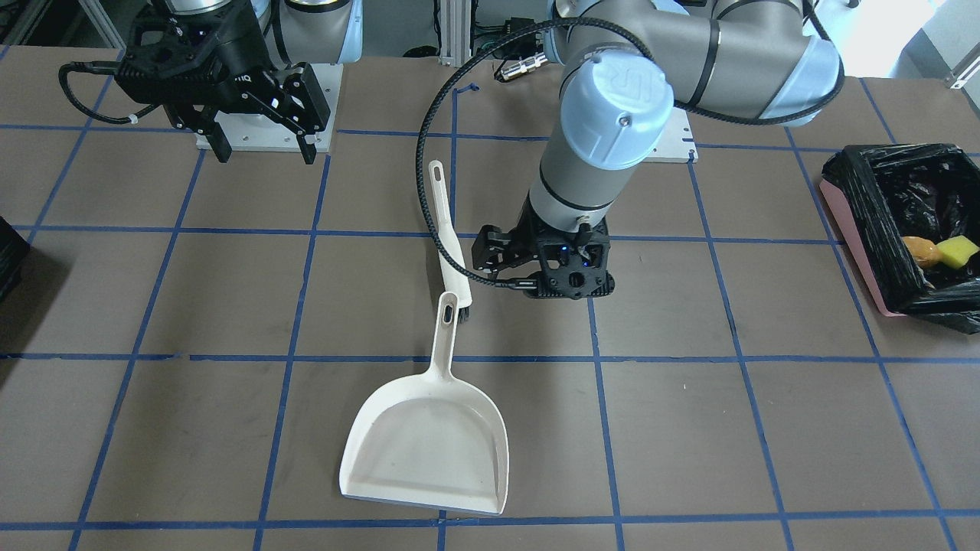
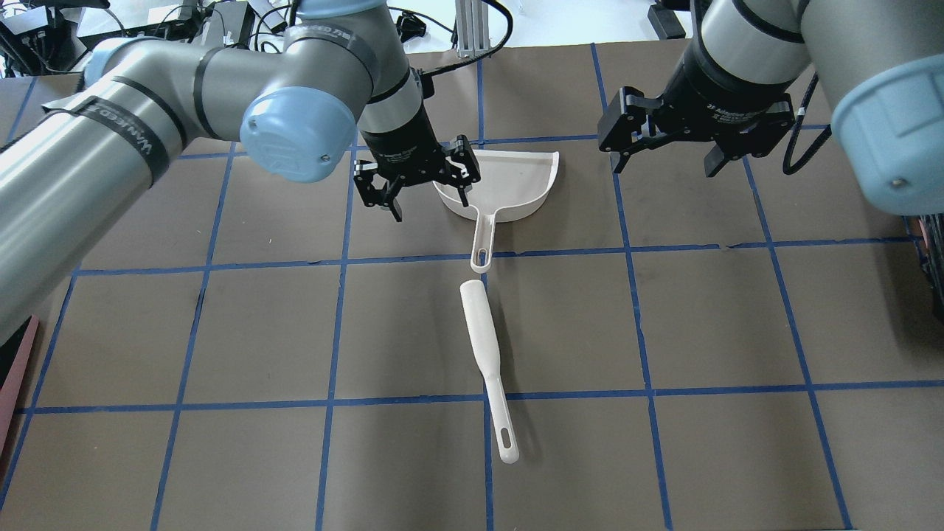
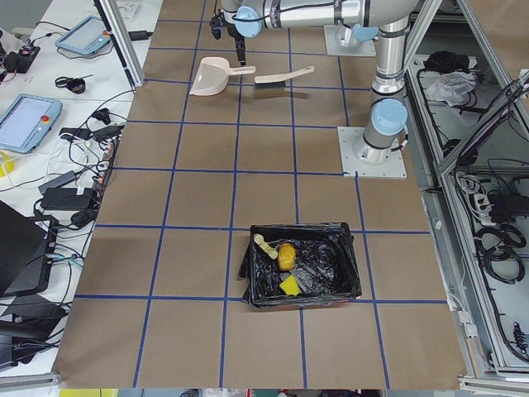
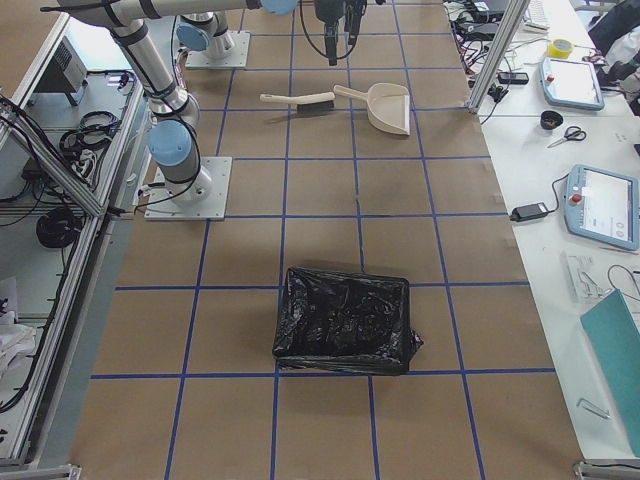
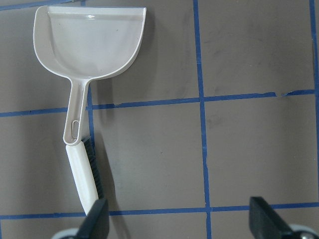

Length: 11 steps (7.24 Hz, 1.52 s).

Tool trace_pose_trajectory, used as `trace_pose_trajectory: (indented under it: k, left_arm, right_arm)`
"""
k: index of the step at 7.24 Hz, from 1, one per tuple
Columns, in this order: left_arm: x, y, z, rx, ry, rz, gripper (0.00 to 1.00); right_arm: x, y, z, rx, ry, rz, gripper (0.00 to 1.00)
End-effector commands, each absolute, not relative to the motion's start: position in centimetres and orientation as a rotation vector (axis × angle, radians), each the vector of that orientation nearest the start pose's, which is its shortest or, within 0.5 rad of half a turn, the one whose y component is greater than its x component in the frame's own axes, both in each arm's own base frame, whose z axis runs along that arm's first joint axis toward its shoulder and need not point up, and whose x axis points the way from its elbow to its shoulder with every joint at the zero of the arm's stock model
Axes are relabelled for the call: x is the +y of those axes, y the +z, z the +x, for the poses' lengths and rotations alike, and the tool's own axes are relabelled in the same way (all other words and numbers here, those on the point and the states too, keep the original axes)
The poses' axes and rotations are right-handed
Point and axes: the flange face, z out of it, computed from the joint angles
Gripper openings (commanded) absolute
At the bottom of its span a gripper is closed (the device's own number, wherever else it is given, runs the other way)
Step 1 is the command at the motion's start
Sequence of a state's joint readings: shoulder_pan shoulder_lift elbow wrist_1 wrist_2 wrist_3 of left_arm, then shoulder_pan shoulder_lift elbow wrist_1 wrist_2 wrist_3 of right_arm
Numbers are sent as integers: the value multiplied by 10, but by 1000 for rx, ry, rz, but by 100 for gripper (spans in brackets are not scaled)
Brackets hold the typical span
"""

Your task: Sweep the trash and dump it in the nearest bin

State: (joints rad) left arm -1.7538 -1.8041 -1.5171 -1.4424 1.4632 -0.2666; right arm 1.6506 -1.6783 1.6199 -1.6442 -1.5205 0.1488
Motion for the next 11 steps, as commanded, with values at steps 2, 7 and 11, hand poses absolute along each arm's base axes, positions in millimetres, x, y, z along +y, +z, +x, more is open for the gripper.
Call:
trace_pose_trajectory:
  k: [2, 7, 11]
  left_arm:
    - [-519, 490, -159, 3166, -49, 147, 100]
    - [-466, 513, -105, 3159, 80, 201, 100]
    - [-462, 505, -106, 3135, 99, 50, 100]
  right_arm:
    - [-445, 521, 174, 3072, -189, 101, 100]
    - [-445, 522, 174, 3071, -191, 101, 100]
    - [-444, 521, 174, 3073, -186, 101, 100]
